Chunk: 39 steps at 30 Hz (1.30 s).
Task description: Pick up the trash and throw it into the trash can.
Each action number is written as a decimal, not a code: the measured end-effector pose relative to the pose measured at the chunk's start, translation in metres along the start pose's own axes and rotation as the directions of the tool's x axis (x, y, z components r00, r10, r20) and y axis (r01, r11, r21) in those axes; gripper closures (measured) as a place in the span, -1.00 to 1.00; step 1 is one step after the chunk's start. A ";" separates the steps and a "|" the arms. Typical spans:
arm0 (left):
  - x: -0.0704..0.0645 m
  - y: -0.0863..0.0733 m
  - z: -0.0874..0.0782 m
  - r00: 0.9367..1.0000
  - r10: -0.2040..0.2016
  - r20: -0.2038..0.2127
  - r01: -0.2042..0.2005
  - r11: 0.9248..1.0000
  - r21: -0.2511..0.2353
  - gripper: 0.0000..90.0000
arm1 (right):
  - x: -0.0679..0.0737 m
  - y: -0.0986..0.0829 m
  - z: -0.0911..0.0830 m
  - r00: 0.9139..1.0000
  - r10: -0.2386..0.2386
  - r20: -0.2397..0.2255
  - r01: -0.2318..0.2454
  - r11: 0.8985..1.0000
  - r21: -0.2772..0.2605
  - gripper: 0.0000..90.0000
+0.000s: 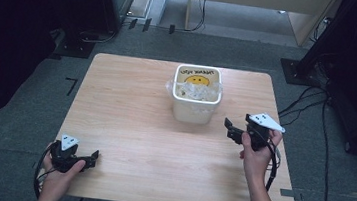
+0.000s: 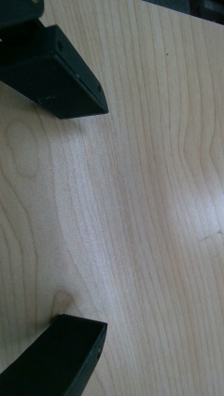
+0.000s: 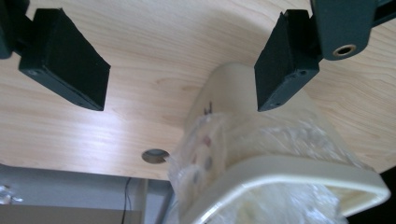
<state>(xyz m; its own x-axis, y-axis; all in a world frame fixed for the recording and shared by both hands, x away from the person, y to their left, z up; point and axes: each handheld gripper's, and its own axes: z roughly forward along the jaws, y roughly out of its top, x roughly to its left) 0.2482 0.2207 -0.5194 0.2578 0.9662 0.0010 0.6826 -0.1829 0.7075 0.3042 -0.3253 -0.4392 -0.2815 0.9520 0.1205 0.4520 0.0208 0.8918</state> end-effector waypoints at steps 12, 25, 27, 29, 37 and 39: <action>0.000 0.000 0.000 1.000 0.000 0.000 0.000 1.000 0.000 -1.00 | -0.015 -0.030 -0.010 0.999 0.020 0.042 -0.021 0.999 0.037 -0.58; 0.000 0.000 0.000 1.000 0.000 0.000 0.000 1.000 0.000 -1.00 | -0.036 -0.065 -0.025 0.994 0.057 0.092 -0.064 0.995 0.076 -0.57; 0.000 0.000 0.000 1.000 0.000 0.000 0.000 1.000 0.000 -1.00 | -0.039 -0.069 -0.028 0.993 0.065 0.098 -0.073 0.994 0.080 -0.57; 0.000 0.000 0.000 1.000 0.000 0.000 0.000 1.000 0.000 -1.00 | -0.041 -0.074 -0.031 0.992 0.065 0.106 -0.075 0.993 0.088 -0.56; 0.000 0.000 0.000 1.000 0.000 0.000 0.000 1.000 0.000 -1.00 | -0.045 -0.087 -0.040 0.990 0.061 0.125 -0.076 0.989 0.124 -0.56; 0.000 0.000 0.000 1.000 0.000 0.000 0.000 1.000 0.000 -1.00 | -0.046 -0.089 -0.043 0.989 0.061 0.131 -0.078 0.989 0.125 -0.56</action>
<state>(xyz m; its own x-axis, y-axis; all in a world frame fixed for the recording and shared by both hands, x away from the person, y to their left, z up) 0.2482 0.2207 -0.5194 0.2578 0.9662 0.0009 0.6825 -0.1828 0.7077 0.2406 -0.3840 -0.5055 -0.1398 0.9833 0.1165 0.5752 -0.0151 0.8179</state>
